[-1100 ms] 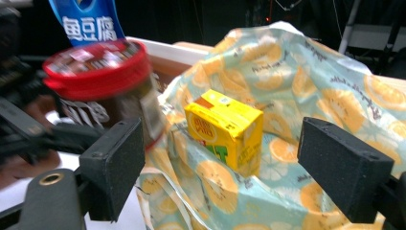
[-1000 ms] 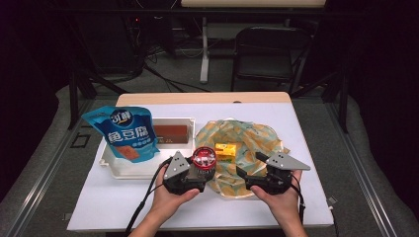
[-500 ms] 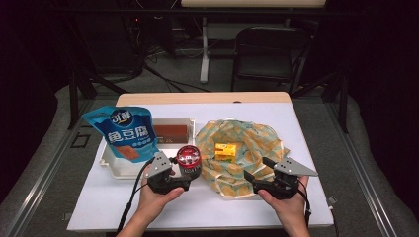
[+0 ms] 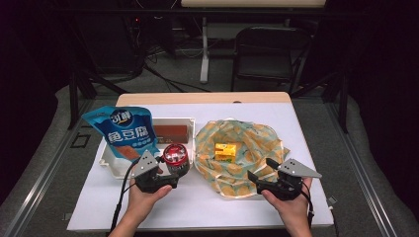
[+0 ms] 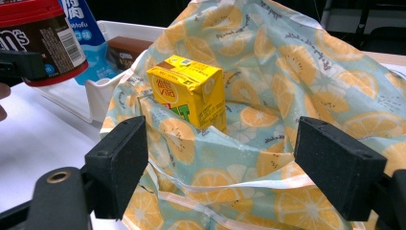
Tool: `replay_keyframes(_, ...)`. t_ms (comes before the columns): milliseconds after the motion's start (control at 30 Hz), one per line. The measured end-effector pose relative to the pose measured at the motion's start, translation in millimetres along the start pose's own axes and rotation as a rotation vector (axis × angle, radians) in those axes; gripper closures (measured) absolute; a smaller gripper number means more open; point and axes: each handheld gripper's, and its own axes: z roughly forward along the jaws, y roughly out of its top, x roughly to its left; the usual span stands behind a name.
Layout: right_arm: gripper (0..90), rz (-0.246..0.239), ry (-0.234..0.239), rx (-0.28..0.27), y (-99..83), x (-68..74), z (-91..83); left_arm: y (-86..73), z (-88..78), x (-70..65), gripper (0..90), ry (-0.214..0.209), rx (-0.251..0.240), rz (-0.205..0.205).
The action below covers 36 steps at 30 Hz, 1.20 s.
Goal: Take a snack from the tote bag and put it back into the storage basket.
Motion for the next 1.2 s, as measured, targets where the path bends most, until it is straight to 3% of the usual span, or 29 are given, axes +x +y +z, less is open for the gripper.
replay_keyframes(33, 19.2, -0.003, 0.001, 0.005, -0.2, -0.3, 0.0, -1.0, 0.1, 1.0, 26.2, 0.026, -0.007, -0.003)
replay_keyframes(67, 19.3, -0.002, 0.001, 0.004, -0.6, -0.7, 0.1, -1.4, -0.7, 3.9, 26.3, 0.013, -0.003, -0.003)
replay_keyframes(167, 19.4, 0.002, -0.003, 0.002, -0.9, -1.5, -0.3, -3.3, -1.5, 8.0, 26.2, 0.039, -0.009, -0.015)
replay_keyframes(300, 19.6, 0.004, -0.004, 0.002, -1.3, -2.2, -0.6, -7.5, -4.8, 18.0, 26.3, 0.036, 0.003, -0.025)
replay_keyframes(367, 19.7, 0.006, -0.003, 0.005, -1.7, -2.3, -0.3, -12.0, -4.3, 21.4, 26.2, 0.061, -0.004, -0.017)
replay_keyframes(433, 19.7, 0.004, -0.002, 0.007, -2.0, -2.3, -0.1, -16.5, -5.5, 29.2, 26.2, 0.030, -0.008, -0.038)
replay_keyframes(600, 19.9, 0.008, -0.005, 0.008, -2.7, -2.8, 0.3, -24.6, -4.4, 41.9, 26.2, 0.057, 0.017, -0.050)
replay_keyframes(633, 19.9, 0.006, -0.005, 0.012, -2.8, -3.1, 0.2, -27.3, -2.0, 42.2, 26.2, 0.080, 0.004, -0.052)
replay_keyframes(867, 20.3, 0.007, -0.007, 0.013, -3.4, -2.8, 0.9, -37.2, 9.7, 50.1, 26.2, 0.086, 0.084, -0.014)
replay_keyframes(1200, 20.7, 0.006, -0.005, 0.015, -3.7, -2.9, 0.9, -45.2, 23.7, 56.8, 26.2, 0.083, 0.173, -0.016)
